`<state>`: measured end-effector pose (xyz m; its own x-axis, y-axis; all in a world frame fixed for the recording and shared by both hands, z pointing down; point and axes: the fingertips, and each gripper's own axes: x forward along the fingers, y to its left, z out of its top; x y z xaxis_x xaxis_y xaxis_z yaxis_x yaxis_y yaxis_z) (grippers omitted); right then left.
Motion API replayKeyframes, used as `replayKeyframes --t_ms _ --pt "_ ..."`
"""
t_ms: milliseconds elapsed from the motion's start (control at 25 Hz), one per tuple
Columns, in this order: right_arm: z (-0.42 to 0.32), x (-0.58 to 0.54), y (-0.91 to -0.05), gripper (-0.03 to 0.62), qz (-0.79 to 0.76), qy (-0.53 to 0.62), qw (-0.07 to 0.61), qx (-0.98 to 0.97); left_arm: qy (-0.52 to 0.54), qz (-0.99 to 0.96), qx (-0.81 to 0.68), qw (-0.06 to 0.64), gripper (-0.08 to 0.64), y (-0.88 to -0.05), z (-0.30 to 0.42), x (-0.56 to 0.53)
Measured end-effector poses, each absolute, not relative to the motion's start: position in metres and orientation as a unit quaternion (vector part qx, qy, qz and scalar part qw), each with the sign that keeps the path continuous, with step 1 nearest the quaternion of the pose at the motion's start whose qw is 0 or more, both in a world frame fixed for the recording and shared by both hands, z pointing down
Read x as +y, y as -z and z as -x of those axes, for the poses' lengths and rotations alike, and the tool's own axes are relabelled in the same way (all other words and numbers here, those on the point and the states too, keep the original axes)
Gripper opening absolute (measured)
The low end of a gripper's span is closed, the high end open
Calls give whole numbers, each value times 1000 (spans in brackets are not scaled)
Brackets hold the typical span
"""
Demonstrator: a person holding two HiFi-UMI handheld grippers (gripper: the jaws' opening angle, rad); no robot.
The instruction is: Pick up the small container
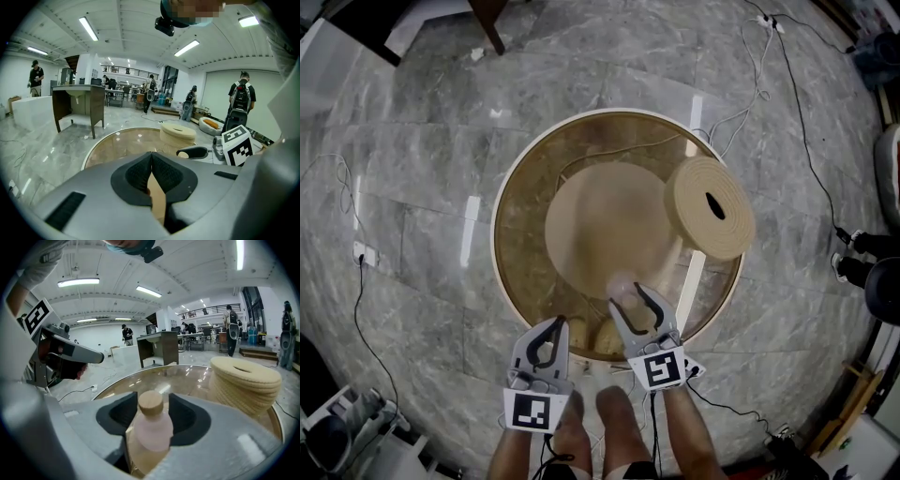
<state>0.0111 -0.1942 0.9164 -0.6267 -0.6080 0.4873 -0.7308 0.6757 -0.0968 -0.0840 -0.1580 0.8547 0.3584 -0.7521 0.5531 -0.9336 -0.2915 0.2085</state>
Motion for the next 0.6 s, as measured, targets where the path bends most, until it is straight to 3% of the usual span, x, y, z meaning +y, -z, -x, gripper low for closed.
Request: replayKeyframes --t_ms 240,600 --pt "-6 -194 -926 143 -389 -138 223 -883 -183 -784 -533 261 18 -866 91 -157" --pt "-7 -194 -927 133 -401 -126 235 -877 -172 -787 -531 264 18 -863 92 -159"
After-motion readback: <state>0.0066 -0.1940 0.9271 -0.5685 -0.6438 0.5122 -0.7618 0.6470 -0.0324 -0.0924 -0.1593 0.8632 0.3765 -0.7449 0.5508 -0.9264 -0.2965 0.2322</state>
